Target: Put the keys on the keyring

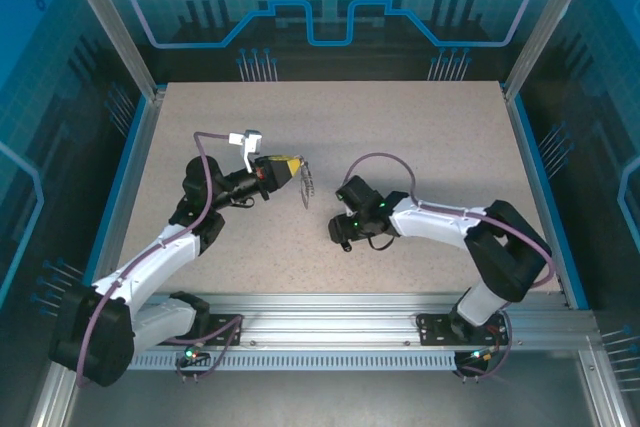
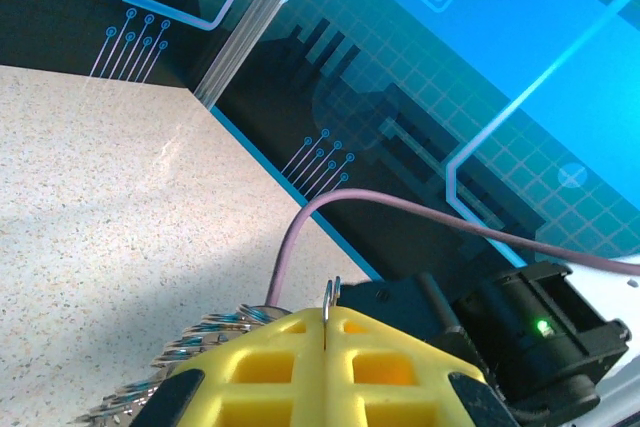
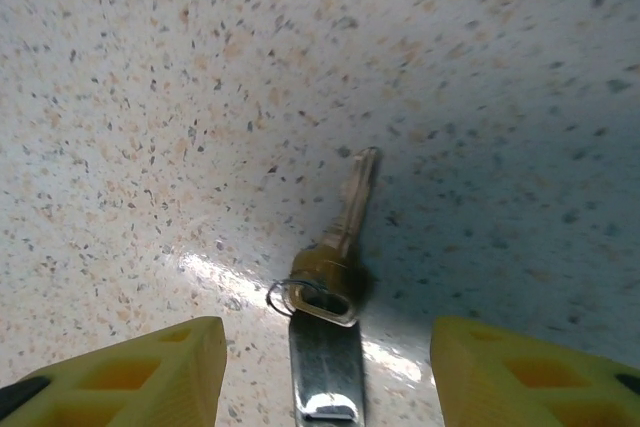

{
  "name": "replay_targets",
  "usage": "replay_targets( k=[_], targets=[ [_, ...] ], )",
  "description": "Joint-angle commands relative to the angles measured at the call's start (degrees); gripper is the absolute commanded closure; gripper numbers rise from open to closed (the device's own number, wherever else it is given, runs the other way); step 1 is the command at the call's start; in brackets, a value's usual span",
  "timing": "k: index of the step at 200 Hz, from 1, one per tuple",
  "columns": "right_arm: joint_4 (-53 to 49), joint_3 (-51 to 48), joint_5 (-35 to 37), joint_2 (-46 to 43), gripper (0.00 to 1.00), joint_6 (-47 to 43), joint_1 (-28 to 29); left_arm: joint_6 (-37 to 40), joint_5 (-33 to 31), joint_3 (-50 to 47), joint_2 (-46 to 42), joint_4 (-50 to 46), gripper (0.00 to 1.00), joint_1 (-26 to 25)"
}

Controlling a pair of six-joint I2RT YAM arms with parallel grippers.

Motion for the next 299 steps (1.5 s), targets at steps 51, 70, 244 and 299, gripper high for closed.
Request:
replay_targets(
  k=[51, 70, 244, 299],
  targets=[
    [-3.90, 6.12, 8.28, 7.96, 0.45, 4.16, 4.36, -0.28, 0.32, 0.39, 0.08, 2.70, 1.00, 0.45],
    [-4.85, 7.11, 9.73, 9.76, 0.47, 4.52, 5.51, -0.36, 0.24, 0.37, 0.14, 2.81, 1.00, 0.49],
    [-1.16, 0.22, 3.11, -7.32, 0.50, 1.58, -7.59, -1.11, 0.42, 0.39, 0.25, 3.78, 1.00, 0.49],
    [0.05, -3.96, 6.31, -8.12, 0.49, 1.89, -6.54, -1.34, 0.59, 0.65, 0.76, 4.12, 1.00, 0.49]
  ],
)
